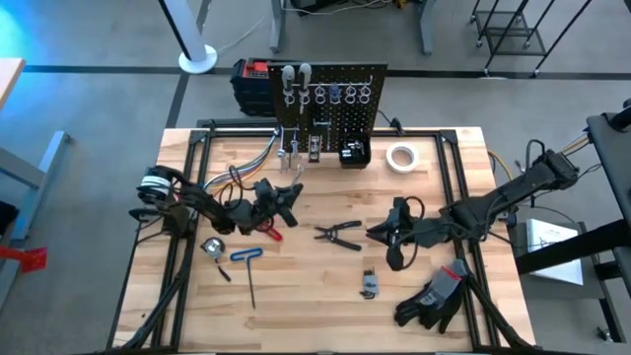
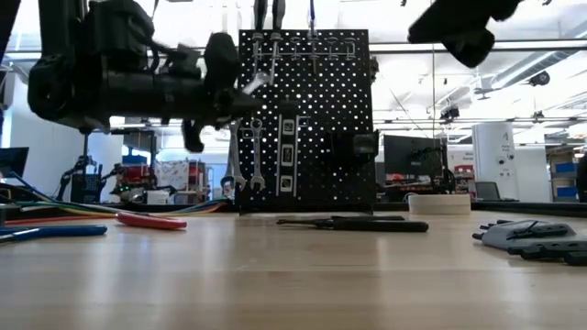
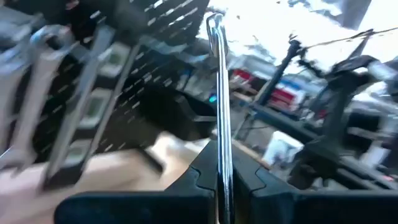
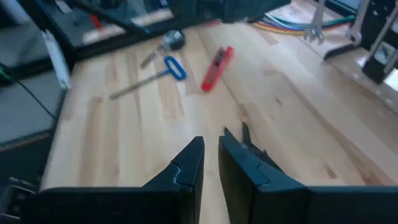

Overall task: Hang tools onto peg board
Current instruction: Hang the wrench on the peg board

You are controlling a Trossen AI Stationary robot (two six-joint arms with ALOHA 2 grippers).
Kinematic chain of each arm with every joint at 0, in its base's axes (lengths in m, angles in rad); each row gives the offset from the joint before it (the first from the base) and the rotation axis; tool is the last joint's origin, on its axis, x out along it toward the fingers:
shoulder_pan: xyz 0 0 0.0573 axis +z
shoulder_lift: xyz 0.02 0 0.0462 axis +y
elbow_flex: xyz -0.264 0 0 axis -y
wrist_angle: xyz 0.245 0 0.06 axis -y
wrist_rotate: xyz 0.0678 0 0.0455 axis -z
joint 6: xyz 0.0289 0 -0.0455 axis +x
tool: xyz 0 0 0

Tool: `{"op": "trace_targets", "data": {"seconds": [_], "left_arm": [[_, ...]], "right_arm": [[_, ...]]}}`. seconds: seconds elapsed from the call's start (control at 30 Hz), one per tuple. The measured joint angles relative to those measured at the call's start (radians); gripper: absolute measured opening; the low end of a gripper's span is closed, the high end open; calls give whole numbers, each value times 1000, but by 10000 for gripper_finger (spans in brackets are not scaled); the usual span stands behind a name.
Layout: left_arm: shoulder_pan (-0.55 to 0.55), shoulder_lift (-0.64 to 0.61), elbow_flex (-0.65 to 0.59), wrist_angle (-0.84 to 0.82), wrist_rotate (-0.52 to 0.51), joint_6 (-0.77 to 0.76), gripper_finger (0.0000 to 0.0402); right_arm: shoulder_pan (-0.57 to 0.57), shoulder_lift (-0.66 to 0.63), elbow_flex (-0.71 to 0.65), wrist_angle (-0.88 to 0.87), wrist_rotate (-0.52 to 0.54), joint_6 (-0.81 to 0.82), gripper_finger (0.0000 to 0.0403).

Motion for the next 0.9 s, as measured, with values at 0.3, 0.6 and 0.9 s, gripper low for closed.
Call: {"op": "trace_targets", "data": {"seconds": [0.3, 0.6, 0.9], "left_arm": [[38, 7, -59, 4, -10, -168, 0], [107, 8, -78, 0, 45, -204, 0], [142, 8, -77, -14, 75, -235, 0]], "right_arm": [[0, 64, -9, 6, 9, 0, 47], [-2, 73, -9, 5, 9, -9, 40], [-2, 73, -9, 3, 8, -15, 45]]}}
